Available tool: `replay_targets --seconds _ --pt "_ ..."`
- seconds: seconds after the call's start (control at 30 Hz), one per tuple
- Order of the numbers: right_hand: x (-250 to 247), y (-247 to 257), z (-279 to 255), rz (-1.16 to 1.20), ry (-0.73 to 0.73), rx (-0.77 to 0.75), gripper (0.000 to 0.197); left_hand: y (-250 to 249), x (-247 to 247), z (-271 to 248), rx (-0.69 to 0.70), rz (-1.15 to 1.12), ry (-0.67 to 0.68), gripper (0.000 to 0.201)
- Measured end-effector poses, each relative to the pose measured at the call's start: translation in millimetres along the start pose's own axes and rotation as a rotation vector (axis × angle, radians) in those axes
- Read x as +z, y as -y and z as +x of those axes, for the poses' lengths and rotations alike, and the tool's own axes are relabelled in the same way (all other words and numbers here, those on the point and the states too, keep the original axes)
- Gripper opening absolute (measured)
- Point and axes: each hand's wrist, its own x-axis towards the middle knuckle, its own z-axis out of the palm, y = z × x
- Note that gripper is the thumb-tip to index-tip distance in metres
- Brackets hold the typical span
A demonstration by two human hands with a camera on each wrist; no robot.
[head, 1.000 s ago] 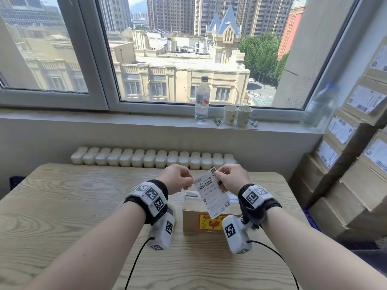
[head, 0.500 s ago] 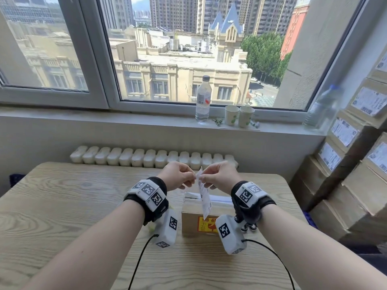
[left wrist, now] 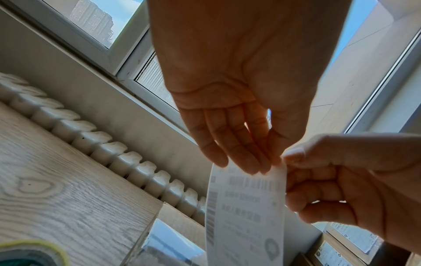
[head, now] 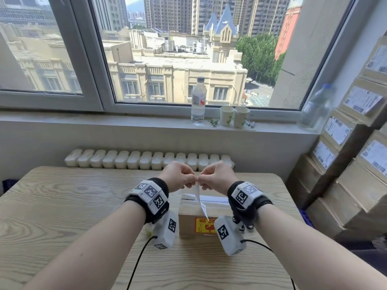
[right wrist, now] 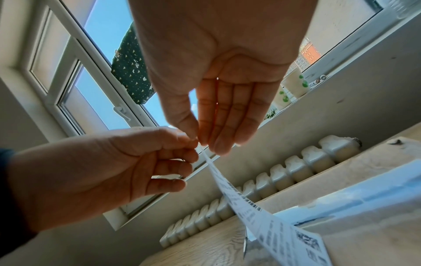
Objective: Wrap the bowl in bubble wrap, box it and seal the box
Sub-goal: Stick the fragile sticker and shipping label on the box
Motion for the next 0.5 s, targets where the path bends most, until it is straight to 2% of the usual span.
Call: replay_targets --seconds 0.27,0.5 --pt "2.2 -1.0 0.7 0.006 -0.019 0.025 0.013 1.8 5.5 1.6 -0.006 0.023 -0.018 0.018" --pt "3.1 -5.1 -1.1 0.06 -0.096 0.049 0.008 10.2 1.1 1.8 -0.067 -0.019 -0.116 0.021"
